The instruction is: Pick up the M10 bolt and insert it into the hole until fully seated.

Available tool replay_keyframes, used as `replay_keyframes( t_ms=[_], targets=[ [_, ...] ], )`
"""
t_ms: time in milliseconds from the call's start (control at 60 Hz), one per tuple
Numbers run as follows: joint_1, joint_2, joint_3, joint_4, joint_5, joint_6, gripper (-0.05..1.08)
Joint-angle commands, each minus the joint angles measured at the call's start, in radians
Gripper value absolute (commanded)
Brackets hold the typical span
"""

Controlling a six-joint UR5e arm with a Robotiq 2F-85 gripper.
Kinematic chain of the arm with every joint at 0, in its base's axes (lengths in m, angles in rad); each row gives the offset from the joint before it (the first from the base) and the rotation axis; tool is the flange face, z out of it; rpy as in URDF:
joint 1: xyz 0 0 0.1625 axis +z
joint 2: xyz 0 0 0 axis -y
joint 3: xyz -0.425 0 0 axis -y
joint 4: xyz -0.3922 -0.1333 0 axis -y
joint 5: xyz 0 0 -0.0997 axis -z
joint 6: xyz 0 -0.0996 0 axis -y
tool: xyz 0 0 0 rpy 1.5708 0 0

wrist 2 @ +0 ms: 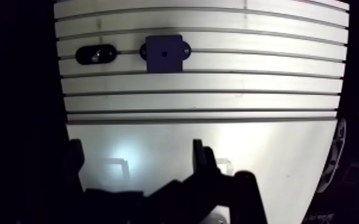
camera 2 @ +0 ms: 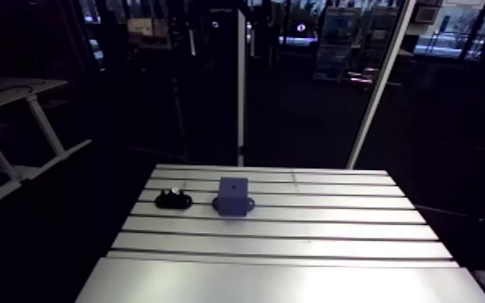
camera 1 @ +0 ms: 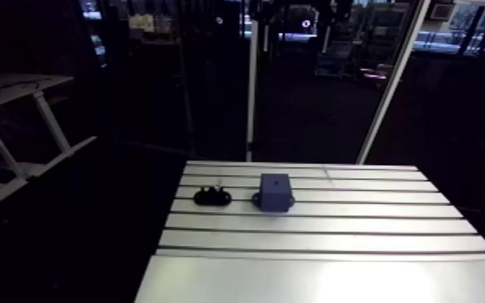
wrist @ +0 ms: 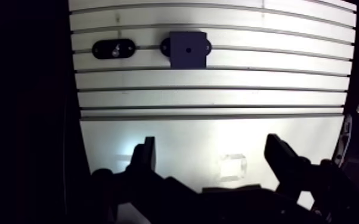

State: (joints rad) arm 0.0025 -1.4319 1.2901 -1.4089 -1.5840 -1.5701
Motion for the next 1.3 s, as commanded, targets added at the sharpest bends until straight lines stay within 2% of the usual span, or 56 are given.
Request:
replay_keyframes(
  t_ms=[17,550,750,783,850,1033,1067,1133,1300],
  targets=[
    [0.002,0.005,0.004,-0.003,0.0,0.0,0.01],
    [0.008,0.011,0.004,-0.016,0.0,0.009,0.01],
    [0.013,0.011,0.023,-0.067,0.034,0.012,0.01],
    [0.021,0.019,0.032,-0.086,0.044,0.015,0.01],
    [0.049,0.03,0.037,-0.112,0.047,0.017,0.01],
    [0.118,0.054,0.077,-0.215,0.046,0.06,0.01],
    [0.148,0.069,0.094,-0.25,0.046,0.069,0.01],
    [0.175,0.083,0.108,-0.276,0.048,0.076,0.01],
    [0.186,0.113,0.142,-0.318,0.041,0.099,0.01]
  ],
)
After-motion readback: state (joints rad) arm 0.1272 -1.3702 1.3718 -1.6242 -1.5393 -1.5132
